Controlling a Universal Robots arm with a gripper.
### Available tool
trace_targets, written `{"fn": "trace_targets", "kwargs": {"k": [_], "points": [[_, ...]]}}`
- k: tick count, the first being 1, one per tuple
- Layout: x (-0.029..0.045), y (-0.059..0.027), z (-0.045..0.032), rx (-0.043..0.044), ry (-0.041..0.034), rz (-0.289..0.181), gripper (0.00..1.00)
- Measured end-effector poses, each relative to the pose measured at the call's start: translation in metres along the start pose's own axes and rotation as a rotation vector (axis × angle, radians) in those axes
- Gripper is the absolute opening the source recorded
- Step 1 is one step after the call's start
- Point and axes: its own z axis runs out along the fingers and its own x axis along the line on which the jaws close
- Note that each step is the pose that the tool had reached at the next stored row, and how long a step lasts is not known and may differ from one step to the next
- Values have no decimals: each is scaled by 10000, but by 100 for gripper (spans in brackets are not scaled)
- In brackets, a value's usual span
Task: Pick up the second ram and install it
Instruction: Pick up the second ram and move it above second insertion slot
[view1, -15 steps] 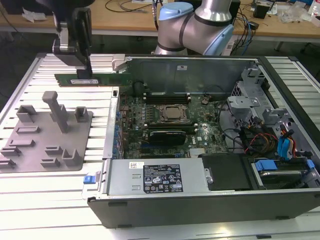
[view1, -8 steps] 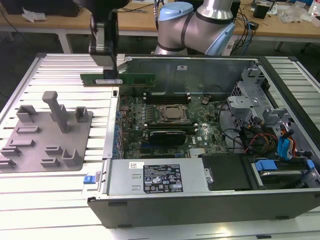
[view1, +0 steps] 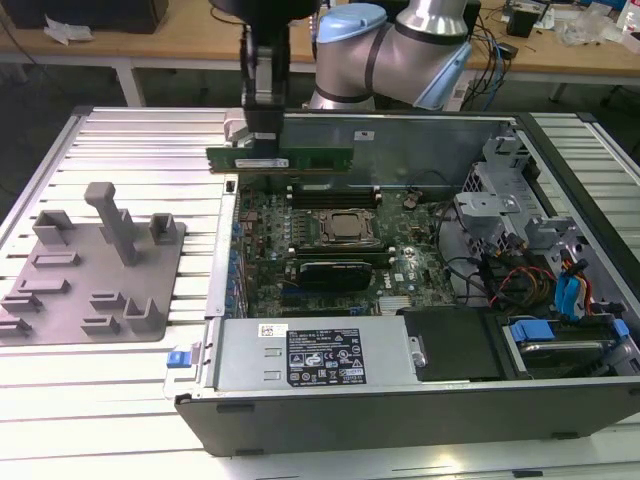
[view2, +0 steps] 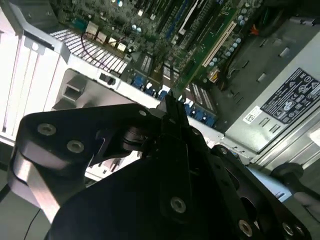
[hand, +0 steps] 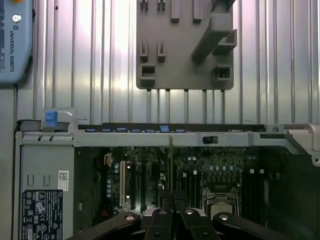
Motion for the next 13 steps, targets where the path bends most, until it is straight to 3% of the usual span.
{"fn": "trace_targets", "kwargs": {"k": [4, 8, 13], "points": [[-1, -193, 25, -88, 0, 2, 9], [-21, -349, 140, -195, 0, 6, 9], [-104, -474, 220, -233, 0, -43, 9]]}}
